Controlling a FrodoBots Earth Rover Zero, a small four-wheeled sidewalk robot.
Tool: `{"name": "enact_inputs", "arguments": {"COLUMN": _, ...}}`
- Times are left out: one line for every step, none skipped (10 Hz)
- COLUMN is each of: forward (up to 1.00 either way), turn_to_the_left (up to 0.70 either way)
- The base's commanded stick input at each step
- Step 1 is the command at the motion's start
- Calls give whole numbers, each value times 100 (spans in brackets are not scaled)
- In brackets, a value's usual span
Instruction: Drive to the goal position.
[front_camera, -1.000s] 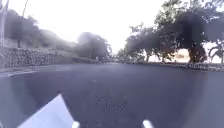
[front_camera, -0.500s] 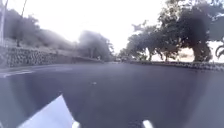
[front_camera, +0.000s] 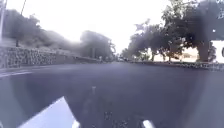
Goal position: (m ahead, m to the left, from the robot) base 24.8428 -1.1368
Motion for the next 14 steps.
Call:
{"name": "enact_inputs", "arguments": {"forward": 85, "turn_to_the_left": 0}}
{"name": "enact_inputs", "arguments": {"forward": 85, "turn_to_the_left": 0}}
{"name": "enact_inputs", "arguments": {"forward": 85, "turn_to_the_left": 0}}
{"name": "enact_inputs", "arguments": {"forward": 85, "turn_to_the_left": 0}}
{"name": "enact_inputs", "arguments": {"forward": 85, "turn_to_the_left": 0}}
{"name": "enact_inputs", "arguments": {"forward": 85, "turn_to_the_left": 0}}
{"name": "enact_inputs", "arguments": {"forward": 85, "turn_to_the_left": 0}}
{"name": "enact_inputs", "arguments": {"forward": 85, "turn_to_the_left": 0}}
{"name": "enact_inputs", "arguments": {"forward": 85, "turn_to_the_left": 0}}
{"name": "enact_inputs", "arguments": {"forward": 85, "turn_to_the_left": 0}}
{"name": "enact_inputs", "arguments": {"forward": 85, "turn_to_the_left": 0}}
{"name": "enact_inputs", "arguments": {"forward": 85, "turn_to_the_left": 0}}
{"name": "enact_inputs", "arguments": {"forward": 85, "turn_to_the_left": 0}}
{"name": "enact_inputs", "arguments": {"forward": 85, "turn_to_the_left": 0}}
